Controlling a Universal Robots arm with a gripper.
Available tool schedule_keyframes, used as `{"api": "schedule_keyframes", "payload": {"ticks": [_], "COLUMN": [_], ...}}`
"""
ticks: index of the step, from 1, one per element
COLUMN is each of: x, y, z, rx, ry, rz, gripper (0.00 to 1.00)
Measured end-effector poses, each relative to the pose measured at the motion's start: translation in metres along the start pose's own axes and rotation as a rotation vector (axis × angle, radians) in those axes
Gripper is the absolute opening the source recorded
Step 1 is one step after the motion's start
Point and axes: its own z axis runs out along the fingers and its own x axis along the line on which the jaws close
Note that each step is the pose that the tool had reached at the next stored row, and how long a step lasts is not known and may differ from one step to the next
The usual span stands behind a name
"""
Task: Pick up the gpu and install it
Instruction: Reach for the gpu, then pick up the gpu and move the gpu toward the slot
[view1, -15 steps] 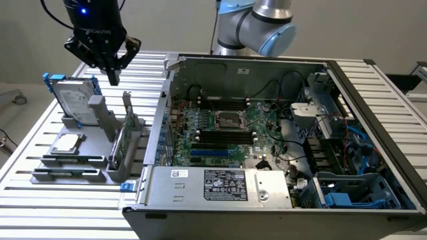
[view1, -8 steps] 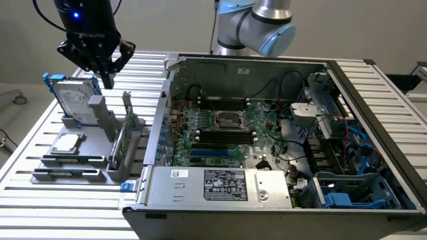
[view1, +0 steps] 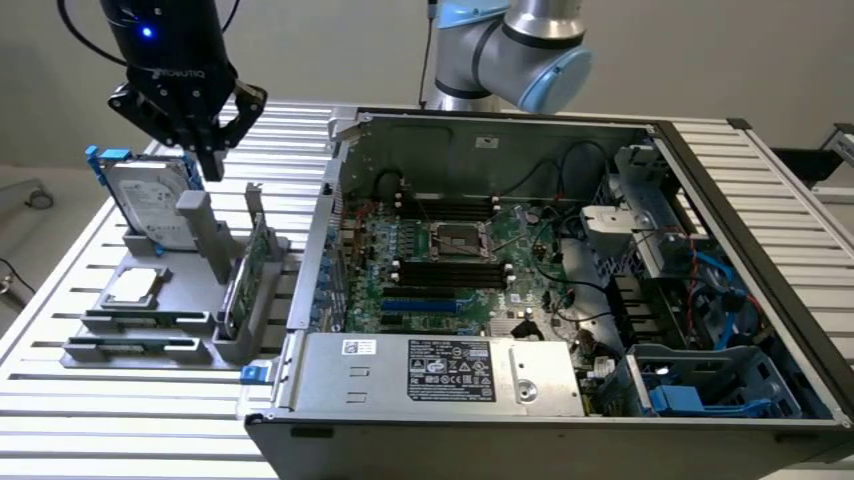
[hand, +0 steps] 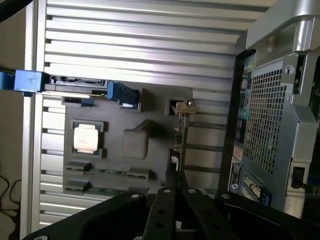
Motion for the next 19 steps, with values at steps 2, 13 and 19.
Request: {"api": "schedule_keyframes", "payload": {"ticks": [2,13,19], "x": [0.0004,0.0009,0.0009], "y": [-0.0004,-0.0004,-0.0004], "z": [0.0002,0.0002,0.0002], "rx": [0.0037,0.0042,0.0042], "ry": [-0.0016,-0.0042,-0.0042], "rz": [-0.009,-0.01,-0.01], "gripper": [0.11,0.11,0.24]}}
